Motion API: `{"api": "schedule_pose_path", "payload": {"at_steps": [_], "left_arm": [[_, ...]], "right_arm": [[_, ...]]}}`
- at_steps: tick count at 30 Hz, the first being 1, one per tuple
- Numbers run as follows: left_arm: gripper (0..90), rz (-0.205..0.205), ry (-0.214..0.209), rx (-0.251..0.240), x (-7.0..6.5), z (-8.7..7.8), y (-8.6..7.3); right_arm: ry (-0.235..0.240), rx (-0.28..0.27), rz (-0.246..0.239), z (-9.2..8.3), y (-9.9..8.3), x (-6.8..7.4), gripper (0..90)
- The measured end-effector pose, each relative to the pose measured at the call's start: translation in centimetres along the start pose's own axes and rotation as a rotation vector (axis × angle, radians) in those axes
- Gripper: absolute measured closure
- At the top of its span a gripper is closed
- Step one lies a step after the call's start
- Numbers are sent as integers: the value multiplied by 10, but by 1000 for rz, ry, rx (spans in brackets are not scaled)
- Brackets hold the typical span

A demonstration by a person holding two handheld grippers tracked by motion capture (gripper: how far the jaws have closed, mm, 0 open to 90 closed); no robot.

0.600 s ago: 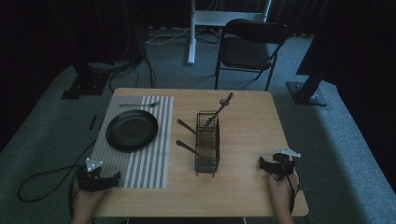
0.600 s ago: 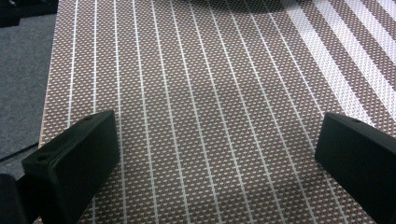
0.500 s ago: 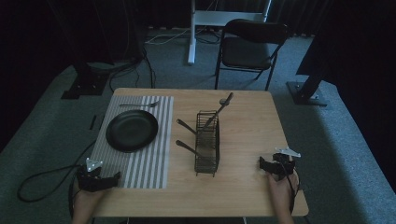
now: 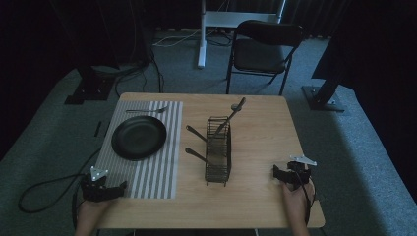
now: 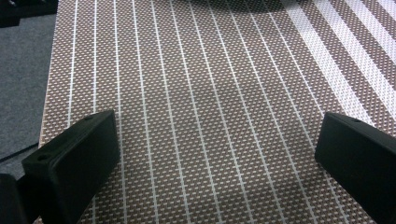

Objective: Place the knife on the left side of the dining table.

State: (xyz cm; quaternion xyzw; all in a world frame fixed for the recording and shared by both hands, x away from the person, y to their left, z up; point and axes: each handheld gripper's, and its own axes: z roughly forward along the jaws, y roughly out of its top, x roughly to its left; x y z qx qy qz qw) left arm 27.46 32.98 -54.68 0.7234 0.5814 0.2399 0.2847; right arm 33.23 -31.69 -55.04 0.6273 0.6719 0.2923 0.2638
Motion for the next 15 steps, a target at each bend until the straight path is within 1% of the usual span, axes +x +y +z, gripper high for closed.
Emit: {"api": "schedule_pose_path", "payload": {"at_steps": [7, 13, 15], "left_arm": [[12, 2, -2, 12, 1, 0, 2], [14, -2, 2, 25, -2, -1, 3], [14, -9, -18, 14, -3, -3, 4]], "right_arm": [[-1, 0, 1, 0, 0, 0, 120], [-1, 0, 1, 0, 0, 0, 120], [-1, 0, 1, 0, 0, 0, 120]]}}
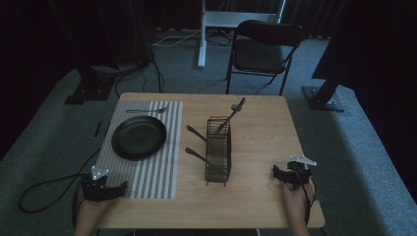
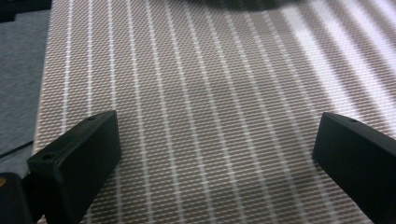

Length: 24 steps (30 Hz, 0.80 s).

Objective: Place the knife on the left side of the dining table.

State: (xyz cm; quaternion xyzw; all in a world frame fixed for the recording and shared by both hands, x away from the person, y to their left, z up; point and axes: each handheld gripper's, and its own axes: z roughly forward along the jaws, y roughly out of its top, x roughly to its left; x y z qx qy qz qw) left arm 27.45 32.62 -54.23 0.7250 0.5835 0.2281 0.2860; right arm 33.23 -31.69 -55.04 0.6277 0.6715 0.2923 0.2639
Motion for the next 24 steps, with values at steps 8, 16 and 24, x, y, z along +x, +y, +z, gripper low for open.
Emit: {"api": "schedule_pose_path", "payload": {"at_steps": [8, 16, 24], "left_arm": [[16, -34, -130, -36, -9, -13, 13], [36, 37, -211, -70, -40, -32, 31], [36, 83, -248, -96, -58, -47, 45]], "right_arm": [[0, 0, 0, 0, 0, 0, 120], [0, 0, 0, 0, 0, 0, 120], [0, 0, 0, 0, 0, 0, 120]]}}
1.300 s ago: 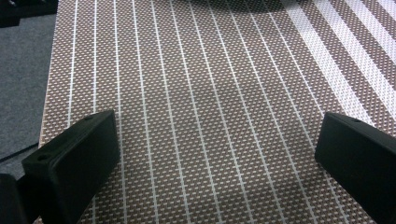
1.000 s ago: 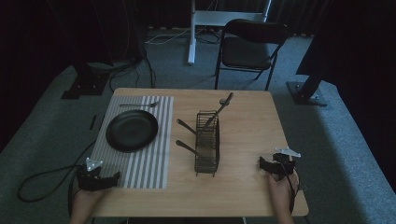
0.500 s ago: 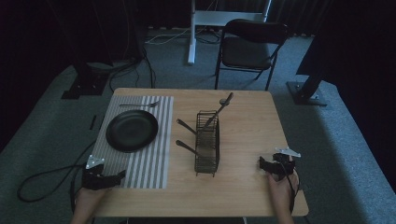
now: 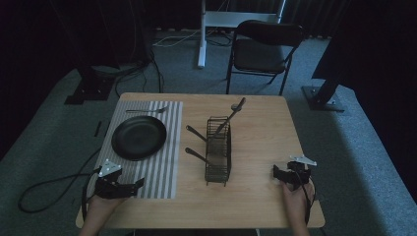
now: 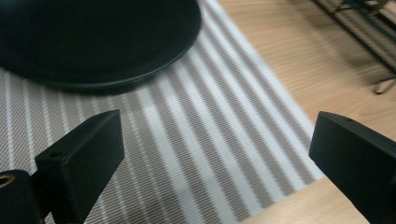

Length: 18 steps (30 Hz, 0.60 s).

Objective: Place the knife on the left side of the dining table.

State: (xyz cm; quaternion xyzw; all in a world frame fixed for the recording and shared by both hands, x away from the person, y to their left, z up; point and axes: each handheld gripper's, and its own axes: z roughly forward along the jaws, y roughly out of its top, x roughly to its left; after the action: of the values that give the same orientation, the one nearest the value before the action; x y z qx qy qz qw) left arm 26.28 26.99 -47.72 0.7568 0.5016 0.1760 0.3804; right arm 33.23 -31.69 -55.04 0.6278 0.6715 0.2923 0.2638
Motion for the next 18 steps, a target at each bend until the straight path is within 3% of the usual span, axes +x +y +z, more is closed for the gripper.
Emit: {"api": "schedule_pose_path", "payload": {"at_steps": [18], "left_arm": [[37, 117, -107, -65, -46, -14, 39]], "right_arm": [[0, 0, 0, 0, 0, 0, 120]]}}
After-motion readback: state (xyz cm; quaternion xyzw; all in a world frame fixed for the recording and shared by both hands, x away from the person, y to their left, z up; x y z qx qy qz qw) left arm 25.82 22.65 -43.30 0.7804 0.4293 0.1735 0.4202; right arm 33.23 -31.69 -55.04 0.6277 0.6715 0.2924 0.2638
